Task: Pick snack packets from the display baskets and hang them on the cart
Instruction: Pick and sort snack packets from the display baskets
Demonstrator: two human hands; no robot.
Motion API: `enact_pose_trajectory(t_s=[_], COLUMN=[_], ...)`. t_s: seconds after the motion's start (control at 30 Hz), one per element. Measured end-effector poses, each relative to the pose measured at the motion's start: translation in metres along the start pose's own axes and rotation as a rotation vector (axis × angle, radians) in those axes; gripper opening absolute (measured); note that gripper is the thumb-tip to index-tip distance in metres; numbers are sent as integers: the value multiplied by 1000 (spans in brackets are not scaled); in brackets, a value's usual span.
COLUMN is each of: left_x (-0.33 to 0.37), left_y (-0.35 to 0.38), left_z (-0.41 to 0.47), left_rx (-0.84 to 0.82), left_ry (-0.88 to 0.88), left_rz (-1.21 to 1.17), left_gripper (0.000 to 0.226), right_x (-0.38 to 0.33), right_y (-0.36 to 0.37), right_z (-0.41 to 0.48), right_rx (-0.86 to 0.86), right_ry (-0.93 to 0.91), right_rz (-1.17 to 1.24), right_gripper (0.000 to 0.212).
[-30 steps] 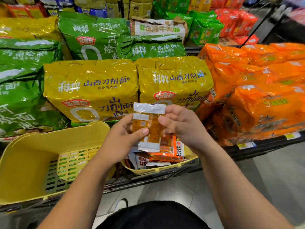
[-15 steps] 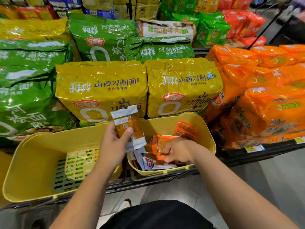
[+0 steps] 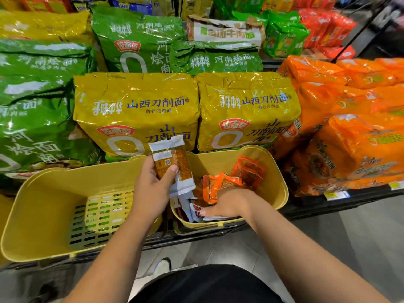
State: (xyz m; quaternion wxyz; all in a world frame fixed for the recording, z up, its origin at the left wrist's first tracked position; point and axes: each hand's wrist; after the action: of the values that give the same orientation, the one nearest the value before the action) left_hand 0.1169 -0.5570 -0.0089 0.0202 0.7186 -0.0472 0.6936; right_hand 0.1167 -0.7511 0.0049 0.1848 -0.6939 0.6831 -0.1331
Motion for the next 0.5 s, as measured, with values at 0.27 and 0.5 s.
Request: enact_pose_trajectory(t_s=[0.27, 0.5], left_x=[4, 12], left_y=[-5, -5], left_z=[2, 4], left_rx=[-38, -59], left_ry=[-49, -63], left_rz=[-66, -65], left_gripper=[33, 28], right_x=[21, 75], right_y=[-12, -6], right_z=[-3, -30], right_rx=[5, 394], right_ry=[60, -266], right_rz=[372, 1054], right_gripper=[96, 69])
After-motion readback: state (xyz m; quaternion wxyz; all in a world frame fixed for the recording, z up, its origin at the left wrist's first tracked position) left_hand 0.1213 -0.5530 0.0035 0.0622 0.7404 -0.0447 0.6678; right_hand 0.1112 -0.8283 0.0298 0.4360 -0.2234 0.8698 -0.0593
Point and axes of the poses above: each hand's wrist, its own z-axis towards the middle knuckle, its own y-axis out of the palm, x = y × z, and after that the axes turned 8 degrees about -x, right-handed
